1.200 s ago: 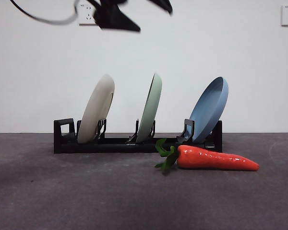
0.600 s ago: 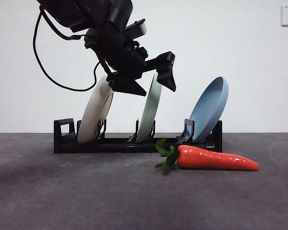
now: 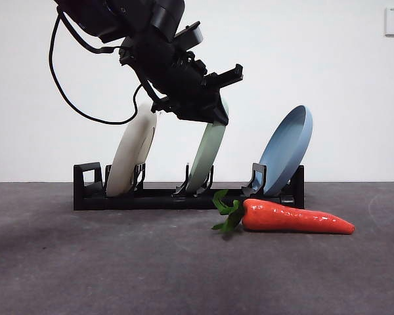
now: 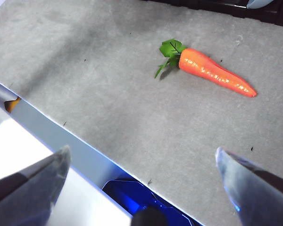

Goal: Take the green plate from the plate rack,put the plate on the table,take the carrot from the table,put the carrot in the plate

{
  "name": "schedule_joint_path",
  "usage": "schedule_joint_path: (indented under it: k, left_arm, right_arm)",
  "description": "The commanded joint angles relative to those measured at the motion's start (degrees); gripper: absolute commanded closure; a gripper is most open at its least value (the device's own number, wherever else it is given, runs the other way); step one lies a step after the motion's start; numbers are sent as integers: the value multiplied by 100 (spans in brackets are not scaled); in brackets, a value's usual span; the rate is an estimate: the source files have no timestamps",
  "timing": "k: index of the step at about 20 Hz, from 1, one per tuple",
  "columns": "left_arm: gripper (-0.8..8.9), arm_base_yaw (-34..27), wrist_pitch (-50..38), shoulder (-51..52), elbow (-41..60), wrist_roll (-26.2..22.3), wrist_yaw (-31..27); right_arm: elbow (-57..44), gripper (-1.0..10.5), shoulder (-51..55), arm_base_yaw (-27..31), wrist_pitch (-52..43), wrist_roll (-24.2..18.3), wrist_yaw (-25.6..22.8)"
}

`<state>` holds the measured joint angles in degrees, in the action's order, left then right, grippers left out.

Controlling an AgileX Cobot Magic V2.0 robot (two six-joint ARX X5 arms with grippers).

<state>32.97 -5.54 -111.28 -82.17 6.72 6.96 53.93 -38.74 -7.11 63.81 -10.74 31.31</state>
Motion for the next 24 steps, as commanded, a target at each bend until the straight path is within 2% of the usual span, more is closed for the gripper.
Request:
schedule_joint_path:
  k: [1,5,8,13,15,17,19,20,22,24]
  left_arm:
    - [822,-13,-94,-28,-2,227,44]
    - [822,-11,-136,26,-177,522,210]
    - [822,-11,11,166,-485,531,232]
    - [821,2,1021,612,-1010,481,240]
    - [821,87,1779,970,-1071,28,258]
    - [820,304,2800,1462,-1071,-730,179]
    - [819,658,3910,1967,-1071,-1425,-407]
    - [819,911,4468,2203,-1071,-1725,-997]
    - [819,1394,5348,2472,-1071,-2061,-2004]
    - [819,1751,6041,2514,-1056,-2096,-2516]
  right_arm:
    - [17,259,0,-9,-28,37,-13]
    - [17,259,0,-9,-26,37,-13]
    - [17,259,0,-9,-28,37,-13]
    - [17,259,0,-9,-31,37,-11]
    - [17,259,0,-9,-31,37,-11]
    - [17,259,0,-9,-31,37,-11]
    - [17,259,0,-9,-33,37,-11]
    - [17,259,0,-9,-33,37,-11]
    - [17,259,0,-9,-37,37,-11]
    - [17,259,0,-9,-37,37,-13]
